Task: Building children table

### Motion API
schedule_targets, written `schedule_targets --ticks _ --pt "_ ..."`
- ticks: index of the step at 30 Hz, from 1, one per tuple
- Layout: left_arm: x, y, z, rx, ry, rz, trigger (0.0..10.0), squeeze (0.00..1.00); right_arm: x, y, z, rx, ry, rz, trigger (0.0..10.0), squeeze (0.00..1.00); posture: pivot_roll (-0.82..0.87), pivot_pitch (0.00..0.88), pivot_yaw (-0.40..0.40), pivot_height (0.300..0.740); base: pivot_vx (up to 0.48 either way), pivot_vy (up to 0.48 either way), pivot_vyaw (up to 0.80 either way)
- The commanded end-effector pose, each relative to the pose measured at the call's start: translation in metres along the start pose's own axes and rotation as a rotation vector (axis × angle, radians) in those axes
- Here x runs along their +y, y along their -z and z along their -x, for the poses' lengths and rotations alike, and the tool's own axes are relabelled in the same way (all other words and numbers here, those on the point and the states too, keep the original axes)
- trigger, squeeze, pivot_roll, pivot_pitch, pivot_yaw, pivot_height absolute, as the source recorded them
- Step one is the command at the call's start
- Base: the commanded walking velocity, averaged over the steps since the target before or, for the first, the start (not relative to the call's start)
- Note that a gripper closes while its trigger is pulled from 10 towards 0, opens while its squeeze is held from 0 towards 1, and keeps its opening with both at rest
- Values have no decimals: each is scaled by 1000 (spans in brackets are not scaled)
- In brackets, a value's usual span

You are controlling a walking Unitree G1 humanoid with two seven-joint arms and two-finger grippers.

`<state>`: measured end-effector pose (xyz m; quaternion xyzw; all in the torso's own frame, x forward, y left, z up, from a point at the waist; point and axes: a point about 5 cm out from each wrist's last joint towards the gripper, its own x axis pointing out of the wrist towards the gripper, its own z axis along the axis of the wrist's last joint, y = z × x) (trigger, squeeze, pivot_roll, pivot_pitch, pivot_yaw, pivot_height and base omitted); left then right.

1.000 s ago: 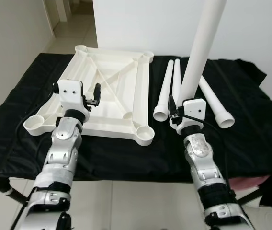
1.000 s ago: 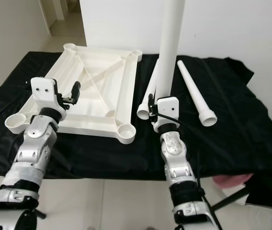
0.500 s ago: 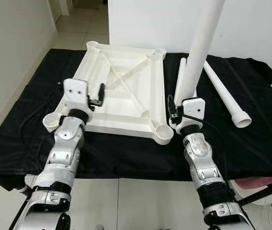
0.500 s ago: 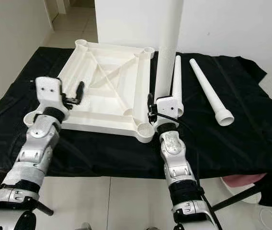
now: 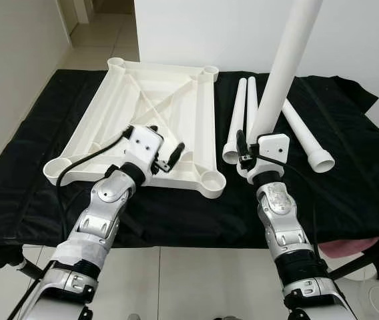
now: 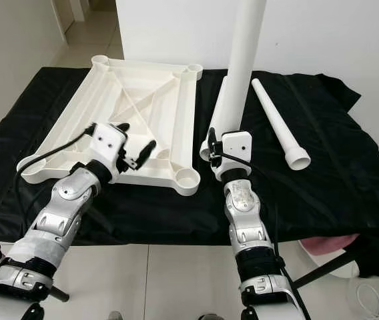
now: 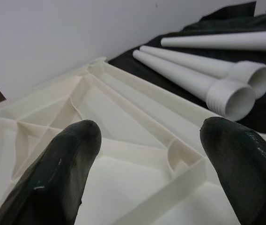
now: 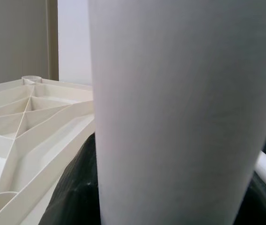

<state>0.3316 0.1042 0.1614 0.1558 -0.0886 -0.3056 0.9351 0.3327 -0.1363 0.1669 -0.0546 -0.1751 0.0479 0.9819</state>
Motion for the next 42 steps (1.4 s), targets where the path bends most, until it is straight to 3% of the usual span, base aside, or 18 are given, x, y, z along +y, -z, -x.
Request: schedule_targets --ticks 1,3,8,10,16,21,31,35,42 --pt "-7 10 3 65 80 -16 10000 0 2 -7 -4 -22 -13 -12 10000 0 1 0 13 740 0 0 0" --pt "-10 19 6 124 139 -35 10000 0 7 -7 -4 -15 -76 -17 10000 0 2 0 12 740 0 0 0" --pt "-11 23 8 150 159 -46 10000 0 11 -7 -5 -11 -129 -20 10000 0 2 0 11 740 0 0 0" --pt "-14 20 11 131 183 -11 10000 0 20 -5 -5 2 -223 -36 10000 0 6 0 7 740 0 0 0" --pt "-26 16 21 108 258 36 10000 0 35 0 -4 20 -355 -60 10000 0 18 0 -1 740 0 0 0" --pt "-29 15 25 116 281 77 10000 0 42 3 -6 31 -398 -76 10000 0 30 0 -9 740 0 0 0" --pt "-20 15 35 129 267 93 10000 0 53 3 -12 28 -438 -158 10000 0 43 5 -16 740 0 0 0" --pt "-10 16 40 157 232 90 10000 0 58 5 -15 35 -450 -194 10000 0 49 10 -19 740 0 0 0" --pt "-5 15 42 163 214 85 10000 0 60 9 -9 49 -462 -222 10000 0 54 14 -29 740 0 0 0"
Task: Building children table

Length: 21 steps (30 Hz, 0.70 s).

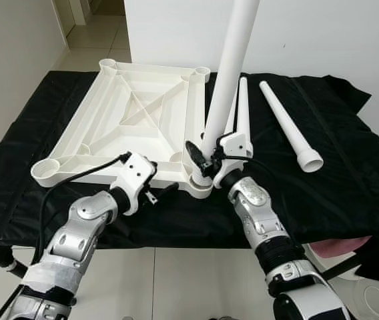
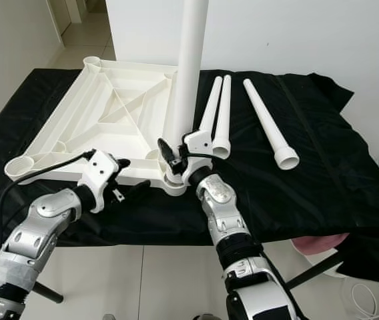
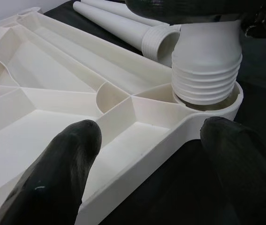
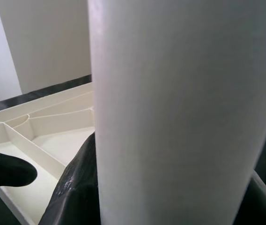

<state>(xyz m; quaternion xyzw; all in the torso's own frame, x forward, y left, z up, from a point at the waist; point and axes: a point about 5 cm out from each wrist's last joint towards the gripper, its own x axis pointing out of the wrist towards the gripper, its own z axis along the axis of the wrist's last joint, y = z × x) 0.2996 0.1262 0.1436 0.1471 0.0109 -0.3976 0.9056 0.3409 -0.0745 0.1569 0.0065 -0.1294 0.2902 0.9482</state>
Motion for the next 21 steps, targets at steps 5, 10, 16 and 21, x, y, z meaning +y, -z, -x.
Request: schedule_targets --ticks 5,10,16,21 --pt "-1 2 4 19 -9 9 10000 0 1 11 15 16 -2 -16 10000 0 52 14 -32 740 0 0 0" --pt "-2 1 3 17 -7 12 10000 0 2 21 28 46 -12 12 10000 0 50 14 -33 740 0 0 0" --pt "0 0 3 17 -10 12 10000 0 2 26 35 57 -31 98 10000 0 49 14 -28 740 0 0 0" --pt "0 -1 3 17 -9 14 10000 0 2 28 35 73 -49 135 10000 0 50 16 -23 740 0 0 0"
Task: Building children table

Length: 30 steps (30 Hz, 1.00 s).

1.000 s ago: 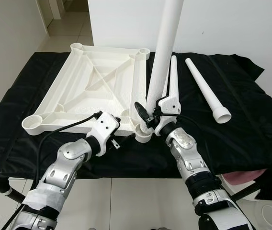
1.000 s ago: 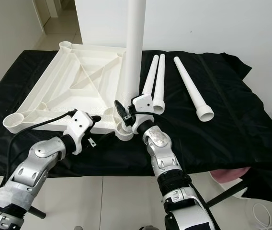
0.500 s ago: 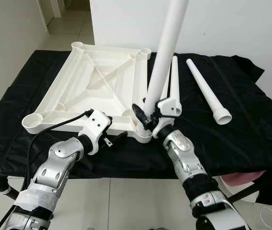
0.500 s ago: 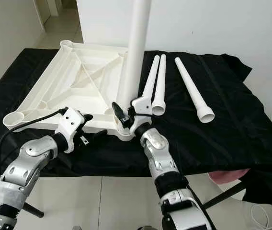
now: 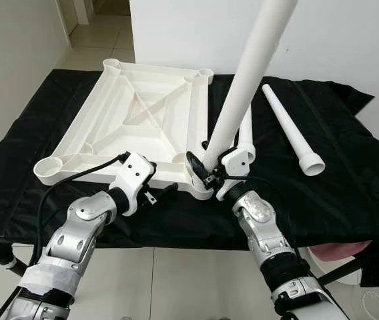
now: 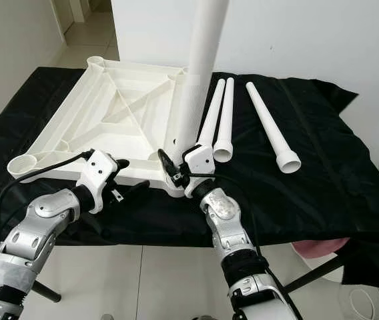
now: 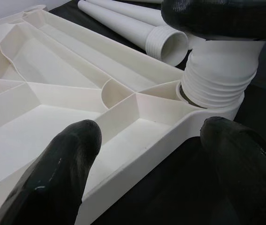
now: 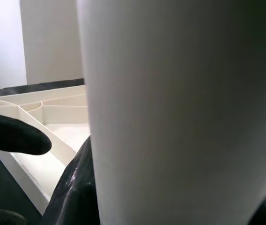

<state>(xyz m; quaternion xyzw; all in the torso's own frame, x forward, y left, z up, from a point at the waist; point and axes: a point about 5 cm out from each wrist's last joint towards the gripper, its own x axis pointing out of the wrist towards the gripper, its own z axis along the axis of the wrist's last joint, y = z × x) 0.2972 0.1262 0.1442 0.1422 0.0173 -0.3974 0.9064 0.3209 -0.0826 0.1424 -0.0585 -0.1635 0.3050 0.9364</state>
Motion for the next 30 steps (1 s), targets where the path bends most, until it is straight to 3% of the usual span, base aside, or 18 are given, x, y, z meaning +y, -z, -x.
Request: schedule_targets --ticks 1,11,14,17,25,30 --pt "1 0 1 10 -11 0 10000 0 0 19 12 103 -4 -7 10000 0 50 16 -23 740 0 0 0" --pt "3 -1 2 12 -20 -1 10000 0 -3 20 -1 163 -54 34 10000 0 55 22 -18 740 0 0 0" --pt "4 -2 3 13 -24 -6 10000 0 -5 21 -7 212 -90 118 10000 0 57 25 -19 740 0 0 0" --pt "5 -2 4 13 -27 -8 10000 0 -5 21 -8 214 -109 138 10000 0 59 26 -20 740 0 0 0" --pt "6 -3 5 12 -36 -7 10000 0 -3 27 -4 231 -95 51 10000 0 59 30 -23 740 0 0 0" --pt "7 -5 4 7 -37 -9 10000 0 -13 30 -4 238 30 -99 10000 0 56 29 -24 740 0 0 0"
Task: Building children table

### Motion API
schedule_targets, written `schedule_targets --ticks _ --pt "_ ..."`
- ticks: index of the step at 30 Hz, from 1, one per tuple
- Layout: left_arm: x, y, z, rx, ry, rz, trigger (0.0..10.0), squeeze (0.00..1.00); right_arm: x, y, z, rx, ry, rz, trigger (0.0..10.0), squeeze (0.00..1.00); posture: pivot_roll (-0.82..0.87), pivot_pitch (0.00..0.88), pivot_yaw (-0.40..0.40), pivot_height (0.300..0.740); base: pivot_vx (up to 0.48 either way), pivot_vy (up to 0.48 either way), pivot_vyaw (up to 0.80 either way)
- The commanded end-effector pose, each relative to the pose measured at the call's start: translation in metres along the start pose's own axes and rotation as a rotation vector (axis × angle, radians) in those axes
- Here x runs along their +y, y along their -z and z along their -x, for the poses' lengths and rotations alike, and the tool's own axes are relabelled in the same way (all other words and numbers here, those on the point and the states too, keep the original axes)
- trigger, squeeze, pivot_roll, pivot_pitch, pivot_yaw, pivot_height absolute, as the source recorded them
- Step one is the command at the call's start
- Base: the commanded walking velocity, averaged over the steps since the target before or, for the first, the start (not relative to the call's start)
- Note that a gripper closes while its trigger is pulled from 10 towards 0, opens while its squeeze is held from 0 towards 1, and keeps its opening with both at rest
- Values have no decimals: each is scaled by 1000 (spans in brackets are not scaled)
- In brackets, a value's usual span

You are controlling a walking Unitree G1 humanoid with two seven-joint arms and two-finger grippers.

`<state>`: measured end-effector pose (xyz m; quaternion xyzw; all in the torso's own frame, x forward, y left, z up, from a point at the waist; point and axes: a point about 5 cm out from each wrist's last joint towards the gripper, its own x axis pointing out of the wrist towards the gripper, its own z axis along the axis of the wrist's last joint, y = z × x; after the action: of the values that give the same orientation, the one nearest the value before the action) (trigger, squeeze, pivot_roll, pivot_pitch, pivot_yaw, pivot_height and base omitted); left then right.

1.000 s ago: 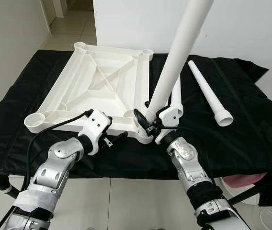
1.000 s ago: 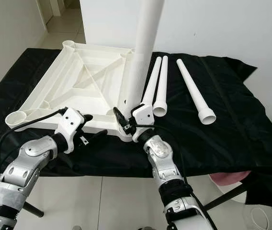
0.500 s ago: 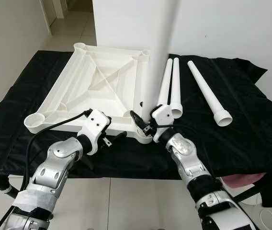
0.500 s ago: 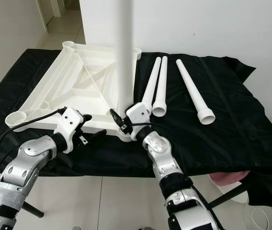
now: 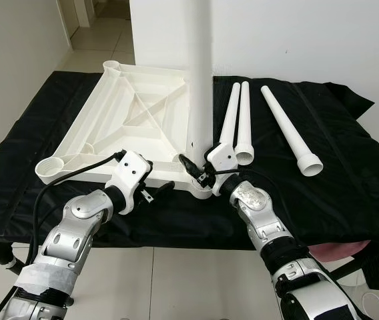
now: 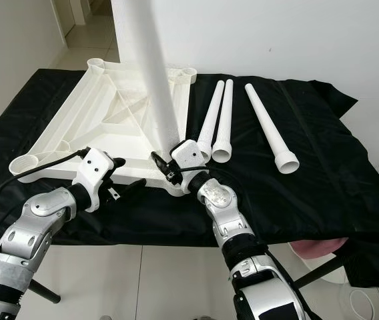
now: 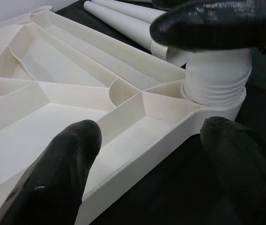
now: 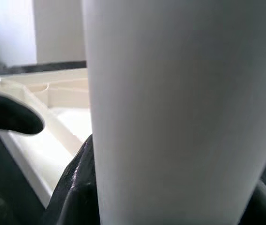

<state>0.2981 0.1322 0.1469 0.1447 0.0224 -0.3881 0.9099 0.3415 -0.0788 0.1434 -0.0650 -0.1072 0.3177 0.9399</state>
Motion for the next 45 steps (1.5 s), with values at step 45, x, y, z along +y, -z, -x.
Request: schedule_targets --ticks 45 --pt "1 -7 -2 -15 -13 -19 10000 0 -10 36 22 182 196 -26 10000 0 52 6 -29 740 0 0 0"
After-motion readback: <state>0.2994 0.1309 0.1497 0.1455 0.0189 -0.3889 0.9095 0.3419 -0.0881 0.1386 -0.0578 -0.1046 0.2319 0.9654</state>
